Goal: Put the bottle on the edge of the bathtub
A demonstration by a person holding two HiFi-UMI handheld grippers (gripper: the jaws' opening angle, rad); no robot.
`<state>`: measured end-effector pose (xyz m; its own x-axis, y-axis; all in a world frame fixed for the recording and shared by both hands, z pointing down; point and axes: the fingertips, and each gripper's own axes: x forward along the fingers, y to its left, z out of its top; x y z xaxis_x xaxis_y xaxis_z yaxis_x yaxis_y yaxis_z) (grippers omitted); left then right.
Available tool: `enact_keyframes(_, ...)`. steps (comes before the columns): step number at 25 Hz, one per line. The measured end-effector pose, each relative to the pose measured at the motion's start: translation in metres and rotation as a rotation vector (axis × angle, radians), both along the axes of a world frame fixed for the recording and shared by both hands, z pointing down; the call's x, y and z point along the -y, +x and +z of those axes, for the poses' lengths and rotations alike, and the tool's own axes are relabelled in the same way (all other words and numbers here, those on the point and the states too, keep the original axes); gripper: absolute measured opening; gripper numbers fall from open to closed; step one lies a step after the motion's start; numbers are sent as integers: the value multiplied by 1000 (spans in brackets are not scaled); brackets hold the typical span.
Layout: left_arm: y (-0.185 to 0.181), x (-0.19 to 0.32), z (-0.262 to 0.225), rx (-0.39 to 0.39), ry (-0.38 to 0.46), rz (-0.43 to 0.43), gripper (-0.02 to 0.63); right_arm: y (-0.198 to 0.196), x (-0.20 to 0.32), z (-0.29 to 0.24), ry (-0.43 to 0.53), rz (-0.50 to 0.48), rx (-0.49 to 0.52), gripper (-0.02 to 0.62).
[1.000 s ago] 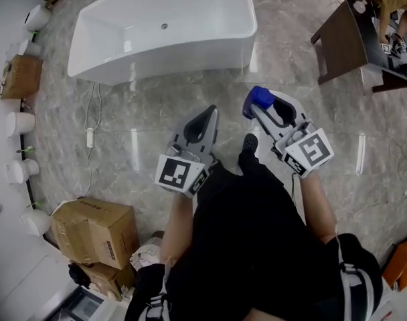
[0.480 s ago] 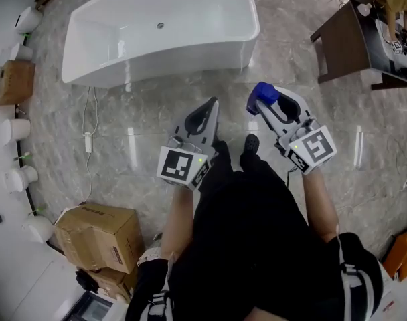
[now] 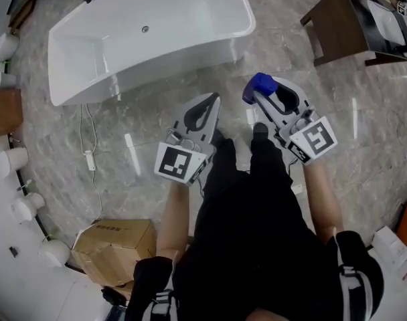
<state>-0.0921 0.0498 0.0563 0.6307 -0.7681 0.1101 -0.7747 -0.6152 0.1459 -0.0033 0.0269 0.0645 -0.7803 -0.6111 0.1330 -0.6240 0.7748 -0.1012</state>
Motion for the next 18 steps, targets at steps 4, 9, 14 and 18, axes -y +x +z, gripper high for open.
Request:
enact_keyframes(4, 1, 27, 21, 16, -1, 4, 9, -3, 21, 13, 17, -11, 15, 138)
enact_keyframes(9, 3, 63, 65, 48, -46, -8, 9, 0, 64, 44, 35, -34, 0, 138)
enact_keyframes(14, 13, 99, 125, 14, -45, -45, 9, 5, 104, 108, 60, -80, -44, 138)
enact_keyframes(18, 18, 115, 197, 31, -53, -48, 9, 11, 127, 176, 60, -115, -41, 138)
